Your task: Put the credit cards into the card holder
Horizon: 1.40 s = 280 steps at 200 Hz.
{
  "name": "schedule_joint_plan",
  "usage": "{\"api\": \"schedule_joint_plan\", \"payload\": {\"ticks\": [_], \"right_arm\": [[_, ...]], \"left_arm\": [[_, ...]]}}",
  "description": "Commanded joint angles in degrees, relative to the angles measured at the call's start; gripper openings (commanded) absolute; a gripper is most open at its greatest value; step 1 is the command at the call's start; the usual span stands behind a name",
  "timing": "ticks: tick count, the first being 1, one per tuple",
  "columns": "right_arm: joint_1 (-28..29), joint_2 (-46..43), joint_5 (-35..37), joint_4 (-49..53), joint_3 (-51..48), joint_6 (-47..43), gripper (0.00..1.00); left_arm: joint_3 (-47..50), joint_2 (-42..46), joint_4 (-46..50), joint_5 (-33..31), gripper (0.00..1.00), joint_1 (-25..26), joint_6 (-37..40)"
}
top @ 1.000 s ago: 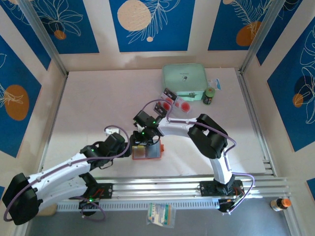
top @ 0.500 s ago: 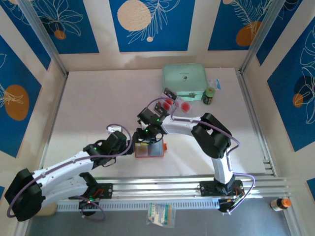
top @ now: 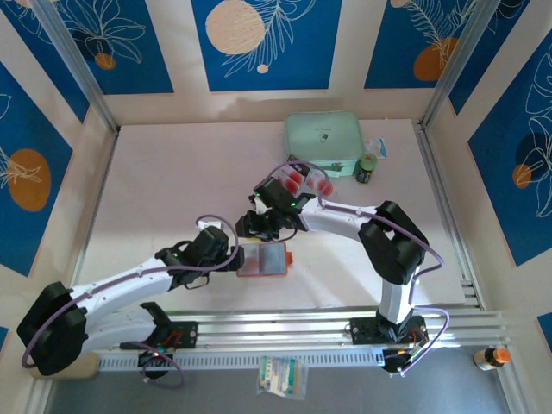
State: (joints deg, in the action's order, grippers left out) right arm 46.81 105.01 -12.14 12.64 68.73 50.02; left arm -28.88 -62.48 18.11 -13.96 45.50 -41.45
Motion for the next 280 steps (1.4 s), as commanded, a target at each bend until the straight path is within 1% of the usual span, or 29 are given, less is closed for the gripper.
{"api": "schedule_joint_plan", "payload": {"ticks": [1,49,94,120,139,163,201,280], "right_arm": [[-1.05,-2.03,-1.48,0.16,-1.55,0.26,0.42],[-3.85,-5.75,-1.31,3.63,-3.24,-2.8,0.41],[-8.63,-10.52,-0.71,8.83,-4.22,-7.85,0.41],[-11.95,-11.86,0.04,12.37,-3.05,-11.6,0.41],[-13.96,-11.68,1.81,16.46,0.06,-15.52,0.41],[-15.63,-10.25,5.52,21.2,4.96,-20.65,0.41],[-16.96,-5.42,9.1,25.37,12.12,-26.23,0.39],[-15.91,6.81,19.16,33.35,28.41,-35.97,0.33]], "left_arm": [[-2.26,-2.05,-2.55,1.55,1.0,0.23,1.22],[-4.85,-9.02,-5.49,2.18,1.0,0.26,1.28],[-6.53,-14.67,-6.26,1.93,1.0,0.34,1.33],[-6.43,-16.52,-5.71,0.64,1.0,0.38,1.19],[-6.33,-17.3,-5.09,-0.38,1.0,0.38,1.14],[-5.9,-18.02,-4.86,-1.03,1.0,0.34,0.84],[-5.66,-18.64,-3.96,-1.88,1.0,0.33,0.48],[-6.29,-16.94,-2.19,-2.56,1.0,0.37,0.65]]}}
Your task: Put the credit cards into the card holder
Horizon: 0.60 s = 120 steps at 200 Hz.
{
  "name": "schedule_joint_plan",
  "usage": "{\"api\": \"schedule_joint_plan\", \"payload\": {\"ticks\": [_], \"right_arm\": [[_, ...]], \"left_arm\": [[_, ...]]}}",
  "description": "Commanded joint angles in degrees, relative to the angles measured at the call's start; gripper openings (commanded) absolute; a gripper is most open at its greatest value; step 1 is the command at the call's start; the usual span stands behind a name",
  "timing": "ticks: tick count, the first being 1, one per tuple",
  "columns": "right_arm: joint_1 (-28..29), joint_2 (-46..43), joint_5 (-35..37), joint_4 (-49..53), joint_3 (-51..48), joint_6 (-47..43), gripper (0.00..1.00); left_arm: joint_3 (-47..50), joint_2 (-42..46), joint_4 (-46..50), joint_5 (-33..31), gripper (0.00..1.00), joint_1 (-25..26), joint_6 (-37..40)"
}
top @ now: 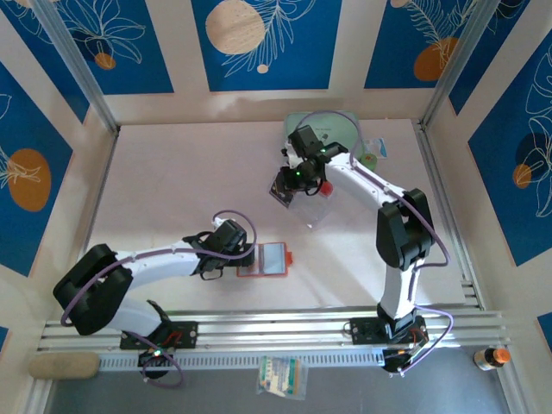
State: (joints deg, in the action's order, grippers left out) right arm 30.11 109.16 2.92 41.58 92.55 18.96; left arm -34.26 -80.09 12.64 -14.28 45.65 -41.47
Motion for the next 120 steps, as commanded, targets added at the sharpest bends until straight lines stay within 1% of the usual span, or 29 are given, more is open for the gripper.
{"api": "schedule_joint_plan", "payload": {"ticks": [1,65,120], "right_arm": [[0.81,2.73,4.2,4.44,4.8,-5.04,0.33],[3.87,12.33,13.28,9.87,15.63,-11.04,0.3],[5.92,17.16,20.42,11.6,19.59,-14.23,0.29]], "left_arm": [[-0.95,0.7,3.31,-2.23,1.0,0.18,0.68],[-0.99,3.49,4.56,-2.9,1.0,0.21,0.51],[-1.04,5.75,5.31,-3.34,1.0,0.15,0.43]]}}
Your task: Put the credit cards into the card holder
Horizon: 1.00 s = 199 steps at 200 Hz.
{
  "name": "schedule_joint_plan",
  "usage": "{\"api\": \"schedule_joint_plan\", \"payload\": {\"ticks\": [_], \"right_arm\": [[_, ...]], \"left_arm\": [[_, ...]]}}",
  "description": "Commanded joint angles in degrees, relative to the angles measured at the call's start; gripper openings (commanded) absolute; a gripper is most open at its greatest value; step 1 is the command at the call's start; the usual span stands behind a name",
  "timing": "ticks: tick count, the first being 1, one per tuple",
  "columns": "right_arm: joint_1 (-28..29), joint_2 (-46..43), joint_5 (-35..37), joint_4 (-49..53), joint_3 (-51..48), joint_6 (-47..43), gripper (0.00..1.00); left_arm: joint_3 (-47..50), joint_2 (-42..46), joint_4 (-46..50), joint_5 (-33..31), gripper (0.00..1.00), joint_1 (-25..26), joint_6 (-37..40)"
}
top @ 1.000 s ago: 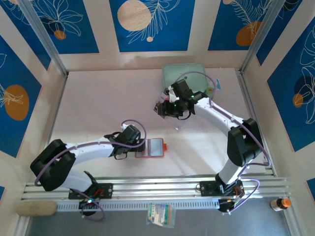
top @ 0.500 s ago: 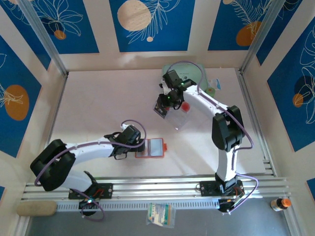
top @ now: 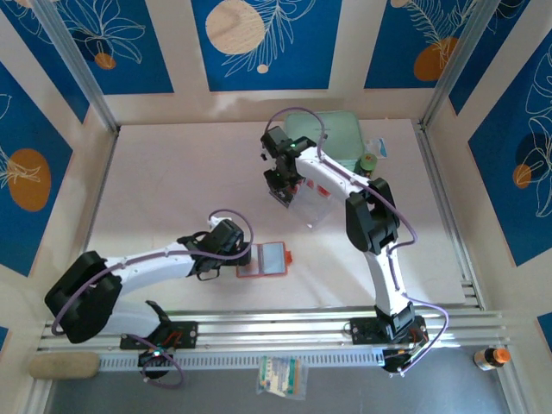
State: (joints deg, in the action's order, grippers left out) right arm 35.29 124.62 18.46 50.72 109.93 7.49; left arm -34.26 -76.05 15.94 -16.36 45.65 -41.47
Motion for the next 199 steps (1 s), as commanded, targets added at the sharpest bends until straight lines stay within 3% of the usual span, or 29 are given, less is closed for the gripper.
{"api": "schedule_joint_plan", "payload": {"ticks": [1,91,199], "right_arm": [[0.79,1.74,4.99,2.5,2.22,-2.79,0.29],[1.27,4.93,7.5,2.67,1.98,-3.9,0.29],[2.32,2.36,6.08,1.03,0.29,-7.77,0.0]], "left_arm": [[-1.01,1.79,2.04,-1.28,1.0,0.19,0.43],[-1.35,2.49,2.25,-1.44,1.0,0.18,0.43],[-1.67,2.38,2.36,-1.33,1.0,0.2,0.52]]}}
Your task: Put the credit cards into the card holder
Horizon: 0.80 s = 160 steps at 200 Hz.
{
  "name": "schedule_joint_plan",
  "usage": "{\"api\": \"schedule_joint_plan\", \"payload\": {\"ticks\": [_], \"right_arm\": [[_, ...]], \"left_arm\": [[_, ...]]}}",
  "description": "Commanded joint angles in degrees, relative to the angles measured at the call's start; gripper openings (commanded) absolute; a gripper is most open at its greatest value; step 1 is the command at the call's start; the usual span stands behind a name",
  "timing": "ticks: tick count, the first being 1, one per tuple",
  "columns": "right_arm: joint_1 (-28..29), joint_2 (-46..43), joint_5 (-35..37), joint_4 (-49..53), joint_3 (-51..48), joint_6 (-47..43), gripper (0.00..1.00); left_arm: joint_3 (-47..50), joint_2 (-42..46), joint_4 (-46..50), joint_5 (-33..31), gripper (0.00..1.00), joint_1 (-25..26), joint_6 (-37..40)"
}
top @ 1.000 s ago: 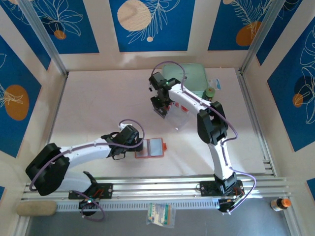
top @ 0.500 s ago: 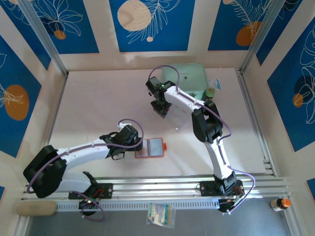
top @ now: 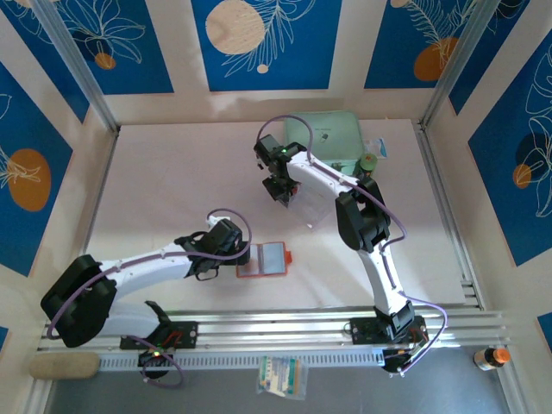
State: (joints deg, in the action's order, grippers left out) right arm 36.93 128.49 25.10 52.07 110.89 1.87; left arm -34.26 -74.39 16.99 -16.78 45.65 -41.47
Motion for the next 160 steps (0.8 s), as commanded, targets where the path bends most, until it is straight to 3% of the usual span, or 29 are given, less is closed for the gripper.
{"api": "schedule_joint_plan", "payload": {"ticks": [1,92,128,160], "right_arm": [[0.73,-1.58,-0.48,-0.36,-0.72,-2.23,0.0],[3.21,-10.93,2.04,-4.34,-3.47,-6.5,0.0],[3.68,-17.05,-2.16,-5.43,-6.84,-1.13,0.0],[2.86,-26.88,-9.93,-10.17,-16.13,8.93,0.0]], "left_arm": [[-1.68,0.73,1.34,-0.9,1.0,0.21,0.47],[-2.83,2.51,2.82,-1.22,1.0,0.11,1.12],[-3.42,2.37,3.37,-0.87,1.0,0.14,1.99],[-3.72,1.51,3.86,-0.08,1.0,0.1,2.75]]}}
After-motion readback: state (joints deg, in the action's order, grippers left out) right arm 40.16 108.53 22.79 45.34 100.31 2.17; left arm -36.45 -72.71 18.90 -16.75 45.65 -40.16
